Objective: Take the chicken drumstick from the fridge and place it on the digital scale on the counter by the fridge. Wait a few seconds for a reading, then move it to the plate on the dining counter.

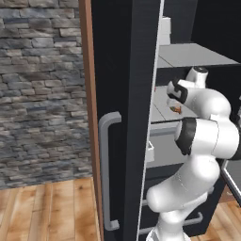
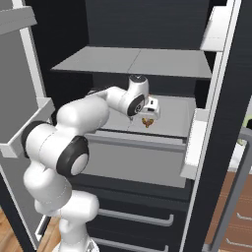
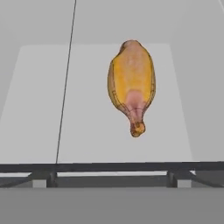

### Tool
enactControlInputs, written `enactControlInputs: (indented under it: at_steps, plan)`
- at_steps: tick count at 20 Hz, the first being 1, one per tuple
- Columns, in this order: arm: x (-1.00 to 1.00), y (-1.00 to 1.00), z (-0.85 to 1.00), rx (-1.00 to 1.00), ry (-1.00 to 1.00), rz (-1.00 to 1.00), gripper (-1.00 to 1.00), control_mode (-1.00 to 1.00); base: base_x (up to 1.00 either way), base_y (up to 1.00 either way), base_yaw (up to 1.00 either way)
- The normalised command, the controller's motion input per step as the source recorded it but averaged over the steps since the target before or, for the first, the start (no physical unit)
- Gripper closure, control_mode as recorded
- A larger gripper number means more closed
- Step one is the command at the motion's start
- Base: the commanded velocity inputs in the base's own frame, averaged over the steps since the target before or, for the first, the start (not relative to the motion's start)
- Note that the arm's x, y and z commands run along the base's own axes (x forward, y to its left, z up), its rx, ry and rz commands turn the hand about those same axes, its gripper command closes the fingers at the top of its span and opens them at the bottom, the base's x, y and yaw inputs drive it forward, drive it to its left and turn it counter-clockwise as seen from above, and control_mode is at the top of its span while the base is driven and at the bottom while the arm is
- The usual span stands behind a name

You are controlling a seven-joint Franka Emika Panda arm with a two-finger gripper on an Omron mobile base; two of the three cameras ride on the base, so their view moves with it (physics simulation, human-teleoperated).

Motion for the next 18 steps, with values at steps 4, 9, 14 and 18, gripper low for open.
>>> enactControlInputs:
  at_steps: [4, 9, 14, 18]
  plan:
    - [0.11, -0.29, -0.18, 0.00, 0.00, 0.00, -1.00, -1.00, 0.00, 0.00, 0.00]
    - [0.11, -0.08, -0.24, 0.00, 0.00, 0.00, -1.00, -1.00, 0.00, 0.00, 0.00]
    - [0.26, -0.02, -0.23, 0.00, 0.00, 0.00, -1.00, -1.00, 0.00, 0.00, 0.00]
    - [0.49, -0.10, 0.00, 0.00, 0.00, 0.00, -1.00, -1.00, 0.00, 0.00, 0.00]
